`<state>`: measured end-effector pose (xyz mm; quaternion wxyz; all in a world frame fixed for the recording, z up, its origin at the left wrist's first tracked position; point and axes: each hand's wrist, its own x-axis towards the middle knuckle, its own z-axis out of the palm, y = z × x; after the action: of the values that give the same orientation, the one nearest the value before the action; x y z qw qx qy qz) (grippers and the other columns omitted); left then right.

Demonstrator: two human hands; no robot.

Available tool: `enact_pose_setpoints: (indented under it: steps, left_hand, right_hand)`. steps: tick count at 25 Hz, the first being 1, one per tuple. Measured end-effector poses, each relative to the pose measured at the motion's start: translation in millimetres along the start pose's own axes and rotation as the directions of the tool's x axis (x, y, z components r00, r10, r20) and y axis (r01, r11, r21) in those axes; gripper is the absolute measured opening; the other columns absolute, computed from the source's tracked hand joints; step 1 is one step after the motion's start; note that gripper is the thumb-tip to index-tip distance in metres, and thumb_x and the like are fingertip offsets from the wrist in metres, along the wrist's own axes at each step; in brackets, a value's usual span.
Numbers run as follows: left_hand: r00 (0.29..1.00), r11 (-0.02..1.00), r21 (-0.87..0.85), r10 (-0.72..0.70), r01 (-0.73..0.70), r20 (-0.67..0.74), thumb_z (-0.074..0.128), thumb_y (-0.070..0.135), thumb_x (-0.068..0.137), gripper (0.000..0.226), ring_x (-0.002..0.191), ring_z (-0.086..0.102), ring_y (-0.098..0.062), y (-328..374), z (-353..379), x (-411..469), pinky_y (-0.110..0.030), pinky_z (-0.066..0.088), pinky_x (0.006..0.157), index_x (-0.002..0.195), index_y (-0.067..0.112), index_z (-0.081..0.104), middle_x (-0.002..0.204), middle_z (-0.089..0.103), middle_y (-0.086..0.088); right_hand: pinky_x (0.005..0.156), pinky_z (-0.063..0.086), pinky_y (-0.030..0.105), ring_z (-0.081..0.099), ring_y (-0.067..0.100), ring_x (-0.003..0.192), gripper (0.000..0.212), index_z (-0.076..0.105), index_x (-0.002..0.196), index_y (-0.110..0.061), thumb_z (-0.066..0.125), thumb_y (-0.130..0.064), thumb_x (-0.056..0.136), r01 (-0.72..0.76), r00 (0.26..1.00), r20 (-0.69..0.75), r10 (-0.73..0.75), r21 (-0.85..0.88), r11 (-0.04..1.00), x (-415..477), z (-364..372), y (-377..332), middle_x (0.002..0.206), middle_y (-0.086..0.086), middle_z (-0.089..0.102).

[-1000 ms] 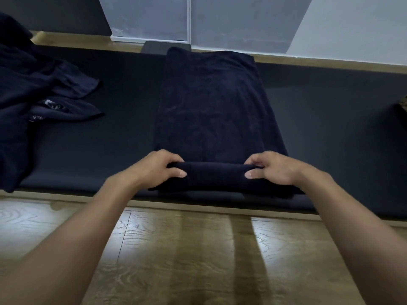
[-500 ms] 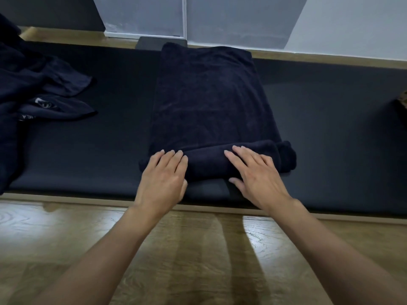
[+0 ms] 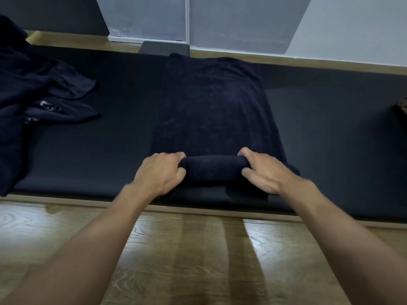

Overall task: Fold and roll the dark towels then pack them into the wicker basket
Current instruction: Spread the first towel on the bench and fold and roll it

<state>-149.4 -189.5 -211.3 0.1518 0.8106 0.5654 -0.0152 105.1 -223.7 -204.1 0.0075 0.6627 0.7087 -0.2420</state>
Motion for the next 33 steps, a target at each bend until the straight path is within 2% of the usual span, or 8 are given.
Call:
enact_pose_setpoints:
  steps: [5,10,13,17,21,26,29,33]
  left_hand:
    - [0.957,0.988,-0.089,-0.097,0.125,0.272,0.044,0.022,0.085,0.016,0.091,0.057,-0.026,-4,-17,29,-0.04,0.034,0.081,0.082,0.026,0.058,0.097,0.065,0.0]
    - [0.931,0.962,0.255,0.181,-0.1,-0.318,0.056,0.02,0.073,0.072,0.112,0.056,-0.034,26,23,-3,-0.052,0.032,0.109,0.143,0.016,0.042,0.123,0.059,-0.01]
    - [0.927,0.916,0.371,0.26,-0.149,-0.269,0.061,0.021,0.07,0.083,0.121,0.05,-0.036,27,52,-14,-0.056,0.028,0.114,0.149,0.012,0.036,0.13,0.053,-0.015]
    - [0.926,0.921,0.378,0.224,-0.099,-0.305,0.071,0.008,0.065,0.067,0.091,0.057,-0.03,27,45,11,-0.049,0.041,0.099,0.13,0.01,0.054,0.1,0.061,-0.01]
    - [0.965,0.94,0.307,0.207,-0.151,-0.159,0.063,0.015,0.072,0.046,0.087,0.054,-0.024,32,24,25,-0.04,0.036,0.091,0.117,0.019,0.054,0.097,0.063,-0.002]
    - [0.981,0.989,0.043,0.137,-0.144,0.133,0.06,0.028,0.078,0.055,0.101,0.058,-0.021,28,-3,27,-0.037,0.032,0.099,0.131,0.027,0.044,0.107,0.065,0.003]
    - [0.988,0.917,0.385,0.141,-0.105,-0.067,0.065,0.04,0.073,0.102,0.127,0.045,-0.028,20,20,3,-0.053,0.018,0.117,0.155,0.024,0.006,0.136,0.045,-0.006]
    - [0.91,0.91,0.403,0.246,-0.098,-0.334,0.082,0.029,0.061,0.08,0.096,0.059,-0.03,-4,33,-5,-0.048,0.04,0.1,0.133,0.013,0.049,0.105,0.061,-0.009]
  right_hand:
    - [0.076,0.043,0.028,0.06,0.016,0.093,0.013,0.061,0.09,-0.026,0.063,-0.038,0.089,-0.13,0.977,0.205,0.053,0.386,0.913,9,-22,15,0.095,-0.005,0.066]
    - [0.076,0.051,0.02,0.067,0.006,0.088,0.026,0.071,0.094,-0.026,0.074,-0.048,0.08,-0.082,0.995,0.095,0.04,0.499,0.863,13,-17,25,0.092,-0.008,0.072]
    - [0.088,0.049,0.035,0.064,0.013,0.096,0.029,0.07,0.097,-0.028,0.074,-0.051,0.079,-0.034,0.994,-0.094,0.062,0.275,0.961,29,-12,19,0.098,-0.008,0.07]
    - [0.097,0.039,0.042,0.059,0.023,0.112,0.044,0.062,0.125,-0.024,0.048,-0.027,0.083,0.11,0.847,-0.479,-0.231,-0.267,0.957,13,34,-1,0.122,0.0,0.065]
    - [0.111,0.032,0.043,0.047,0.022,0.13,0.076,0.039,0.147,-0.024,0.058,-0.042,0.075,0.109,0.908,-0.34,-0.244,-0.37,0.923,-4,48,16,0.141,0.0,0.049]
    - [0.087,0.036,0.036,0.053,0.017,0.101,0.044,0.054,0.118,-0.037,0.062,-0.031,0.076,0.088,0.978,-0.179,-0.107,-0.11,0.99,-2,16,1,0.103,-0.009,0.059]
    - [0.069,0.039,0.033,0.059,0.02,0.084,0.03,0.061,0.087,-0.033,0.063,-0.014,0.063,-0.054,0.994,0.1,0.034,0.205,0.977,16,-14,-5,0.08,-0.009,0.064]
    - [0.075,0.046,0.033,0.057,0.021,0.087,0.037,0.068,0.089,-0.021,0.061,-0.006,0.057,-0.164,0.973,0.211,0.089,0.371,0.914,35,-24,-8,0.084,-0.005,0.064]
